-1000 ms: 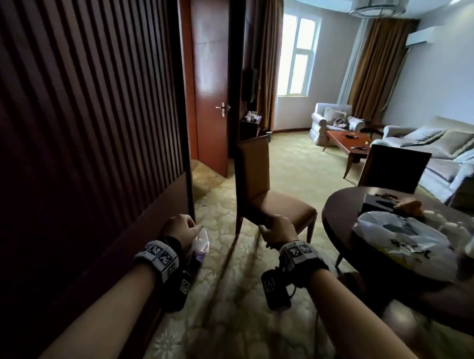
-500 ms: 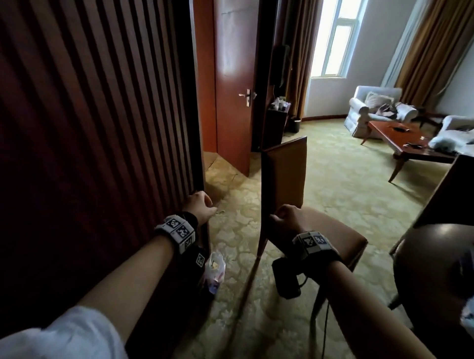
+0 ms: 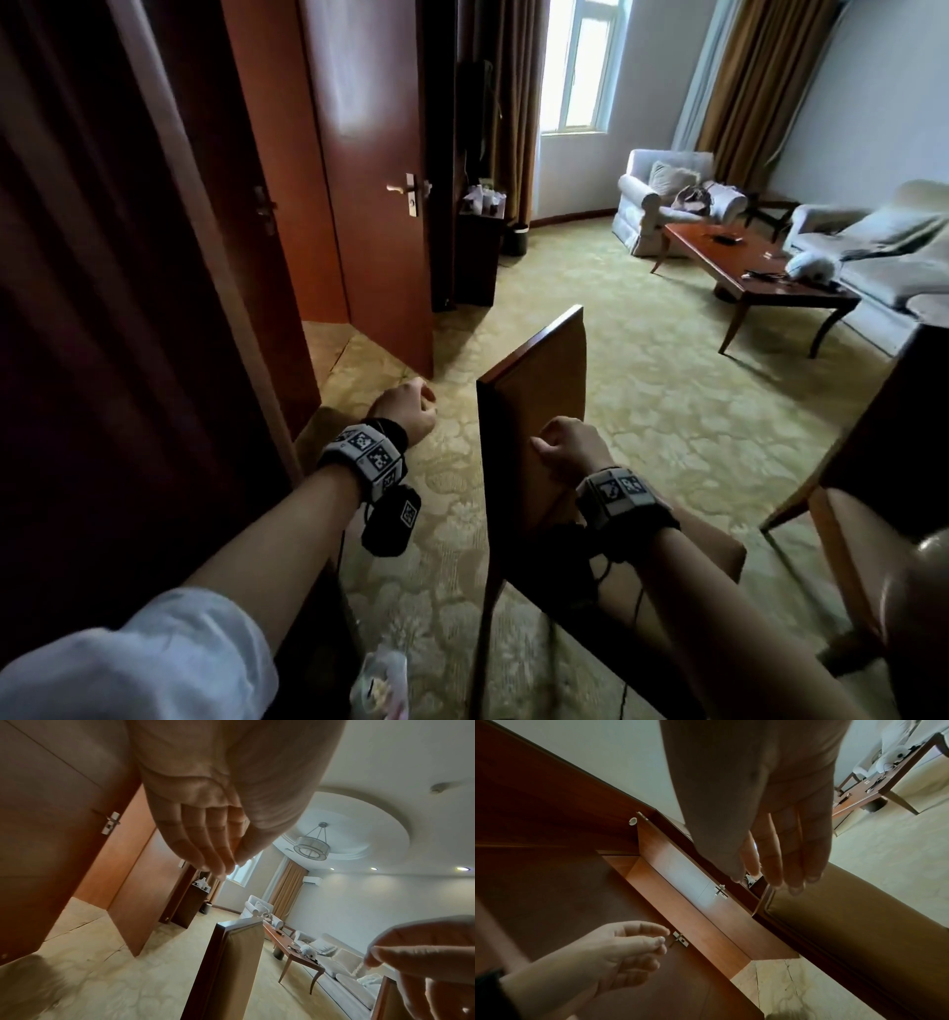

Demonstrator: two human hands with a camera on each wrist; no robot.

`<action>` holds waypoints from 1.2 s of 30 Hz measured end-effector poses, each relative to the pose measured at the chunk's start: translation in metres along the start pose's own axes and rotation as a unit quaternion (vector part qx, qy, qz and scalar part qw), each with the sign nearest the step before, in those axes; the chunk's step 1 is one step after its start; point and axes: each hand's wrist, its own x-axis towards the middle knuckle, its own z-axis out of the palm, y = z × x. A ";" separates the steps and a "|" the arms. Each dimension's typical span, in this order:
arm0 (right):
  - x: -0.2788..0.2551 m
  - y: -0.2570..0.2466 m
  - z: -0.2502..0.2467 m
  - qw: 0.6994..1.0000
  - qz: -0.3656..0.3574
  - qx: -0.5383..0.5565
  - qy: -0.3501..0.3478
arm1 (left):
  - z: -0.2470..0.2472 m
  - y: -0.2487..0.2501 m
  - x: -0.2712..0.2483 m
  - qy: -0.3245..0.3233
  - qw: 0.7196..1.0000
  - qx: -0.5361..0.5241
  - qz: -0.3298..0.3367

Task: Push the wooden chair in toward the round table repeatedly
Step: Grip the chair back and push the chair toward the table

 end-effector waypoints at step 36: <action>0.431 0.021 0.026 0.919 0.370 0.106 -0.087 | 0.161 0.136 0.507 -0.260 0.686 0.431 0.526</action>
